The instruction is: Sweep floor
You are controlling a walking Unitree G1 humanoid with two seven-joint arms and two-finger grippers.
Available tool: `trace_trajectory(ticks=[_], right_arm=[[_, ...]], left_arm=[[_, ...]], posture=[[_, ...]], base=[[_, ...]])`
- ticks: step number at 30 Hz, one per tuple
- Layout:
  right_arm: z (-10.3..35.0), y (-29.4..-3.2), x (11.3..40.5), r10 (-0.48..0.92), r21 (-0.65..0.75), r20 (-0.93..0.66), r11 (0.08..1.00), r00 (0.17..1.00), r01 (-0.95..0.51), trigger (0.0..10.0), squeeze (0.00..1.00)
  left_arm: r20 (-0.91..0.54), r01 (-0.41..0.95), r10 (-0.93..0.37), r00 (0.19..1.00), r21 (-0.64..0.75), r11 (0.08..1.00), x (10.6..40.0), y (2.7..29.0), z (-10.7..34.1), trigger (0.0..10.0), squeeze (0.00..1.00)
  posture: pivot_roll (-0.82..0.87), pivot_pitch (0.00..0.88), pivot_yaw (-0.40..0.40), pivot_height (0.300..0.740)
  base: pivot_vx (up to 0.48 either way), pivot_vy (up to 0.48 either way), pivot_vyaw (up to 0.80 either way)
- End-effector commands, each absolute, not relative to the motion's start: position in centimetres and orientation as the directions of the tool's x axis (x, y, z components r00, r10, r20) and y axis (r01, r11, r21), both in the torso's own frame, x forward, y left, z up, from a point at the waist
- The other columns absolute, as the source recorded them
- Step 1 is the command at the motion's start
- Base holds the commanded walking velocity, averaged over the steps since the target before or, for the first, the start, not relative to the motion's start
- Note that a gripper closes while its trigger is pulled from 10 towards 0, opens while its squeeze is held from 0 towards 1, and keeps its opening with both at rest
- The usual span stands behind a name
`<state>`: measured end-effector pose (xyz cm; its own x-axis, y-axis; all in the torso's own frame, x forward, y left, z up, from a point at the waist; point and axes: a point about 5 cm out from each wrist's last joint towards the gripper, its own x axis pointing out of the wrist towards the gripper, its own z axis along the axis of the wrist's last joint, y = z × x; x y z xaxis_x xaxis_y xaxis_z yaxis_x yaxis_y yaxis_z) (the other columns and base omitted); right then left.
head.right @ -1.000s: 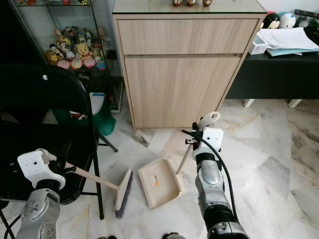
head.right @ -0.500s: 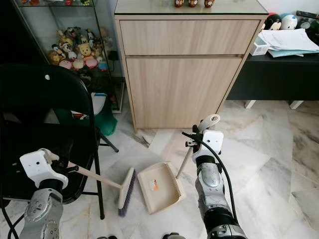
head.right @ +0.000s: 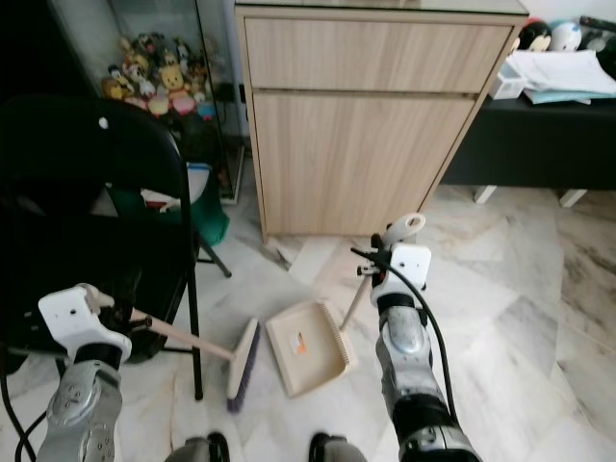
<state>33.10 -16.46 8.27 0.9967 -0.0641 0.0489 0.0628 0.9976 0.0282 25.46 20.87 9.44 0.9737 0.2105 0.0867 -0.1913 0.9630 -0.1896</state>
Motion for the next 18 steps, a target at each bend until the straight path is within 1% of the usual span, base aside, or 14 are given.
trace_trajectory(ticks=[1,18], right_arm=[[8.79,-16.54,33.33,-0.071,0.033,0.07,0.997,0.995,0.069,10.0,0.0],[8.74,-16.23,33.36,-0.066,0.034,0.067,0.997,0.996,0.064,10.0,0.0]], left_arm=[[0.104,-0.189,0.212,0.972,-0.194,0.963,25.58,20.84,9.73,10.0,0.0],[0.108,-0.182,0.205,0.973,-0.196,0.964,25.6,20.88,9.81,10.0,0.0]], posture=[[-0.04,0.191,-0.021,0.74],[-0.03,0.191,-0.018,0.74]], base=[[-0.266,0.0,0.0],[-0.254,0.0,0.0]])
